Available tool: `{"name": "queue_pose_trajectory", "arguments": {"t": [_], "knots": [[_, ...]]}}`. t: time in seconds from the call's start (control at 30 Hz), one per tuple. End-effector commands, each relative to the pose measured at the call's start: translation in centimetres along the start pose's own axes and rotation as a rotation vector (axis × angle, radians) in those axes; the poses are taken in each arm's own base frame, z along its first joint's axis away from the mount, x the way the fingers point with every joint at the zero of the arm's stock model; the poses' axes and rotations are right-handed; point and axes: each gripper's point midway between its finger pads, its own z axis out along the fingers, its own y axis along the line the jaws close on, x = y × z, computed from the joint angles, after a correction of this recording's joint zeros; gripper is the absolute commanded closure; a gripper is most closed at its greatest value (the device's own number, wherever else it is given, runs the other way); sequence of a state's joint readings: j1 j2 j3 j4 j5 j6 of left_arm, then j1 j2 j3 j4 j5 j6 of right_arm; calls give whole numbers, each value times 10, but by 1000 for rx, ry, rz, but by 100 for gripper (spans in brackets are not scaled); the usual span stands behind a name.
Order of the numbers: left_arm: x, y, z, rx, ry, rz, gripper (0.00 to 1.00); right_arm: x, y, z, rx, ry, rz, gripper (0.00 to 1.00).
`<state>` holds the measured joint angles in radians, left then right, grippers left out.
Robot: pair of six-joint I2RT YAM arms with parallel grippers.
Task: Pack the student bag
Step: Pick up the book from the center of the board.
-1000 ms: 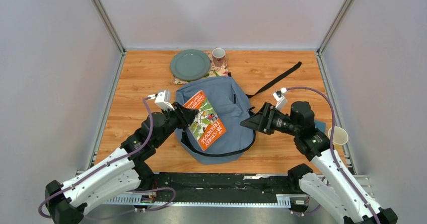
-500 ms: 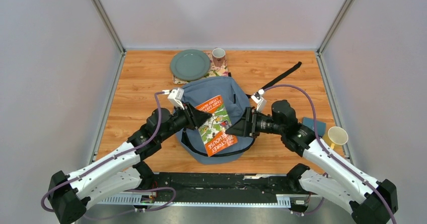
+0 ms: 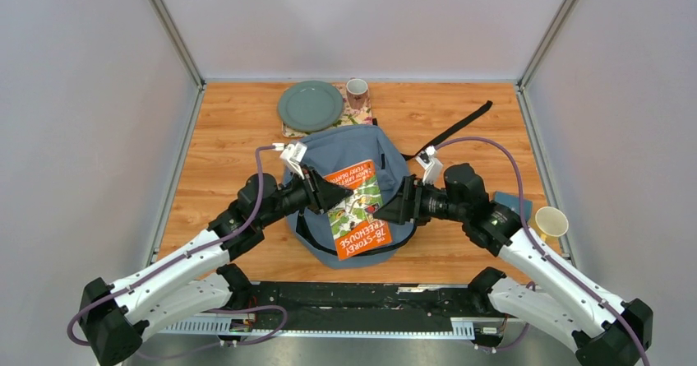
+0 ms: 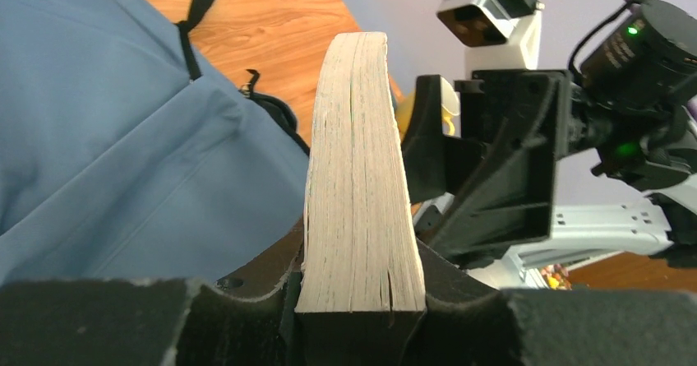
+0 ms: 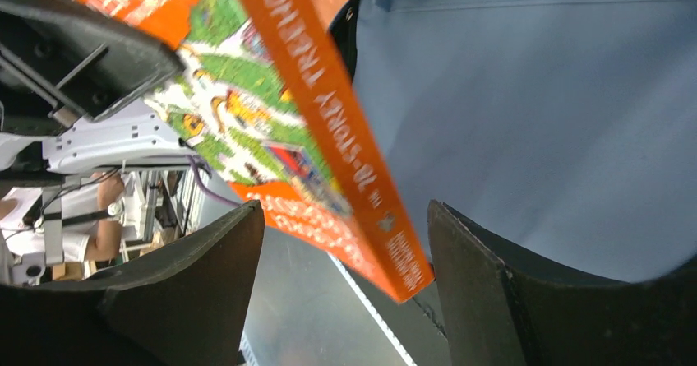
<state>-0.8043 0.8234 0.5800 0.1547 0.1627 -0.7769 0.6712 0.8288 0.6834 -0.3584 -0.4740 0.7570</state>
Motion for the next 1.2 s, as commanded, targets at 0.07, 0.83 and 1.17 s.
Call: {"name": "queue_pose_trajectory", "arguments": {"t": [0.07, 0.83, 1.17], "knots": [[-52, -69, -12, 242, -137, 36, 100, -16, 16, -1, -52, -70, -1, 24], [-18, 4, -9, -100, 84, 186, 27, 14, 39, -10, -146, 78, -191, 100], [12, 13, -23, -54, 301, 333, 25, -3, 60, -20, -203, 34, -309, 100]]}}
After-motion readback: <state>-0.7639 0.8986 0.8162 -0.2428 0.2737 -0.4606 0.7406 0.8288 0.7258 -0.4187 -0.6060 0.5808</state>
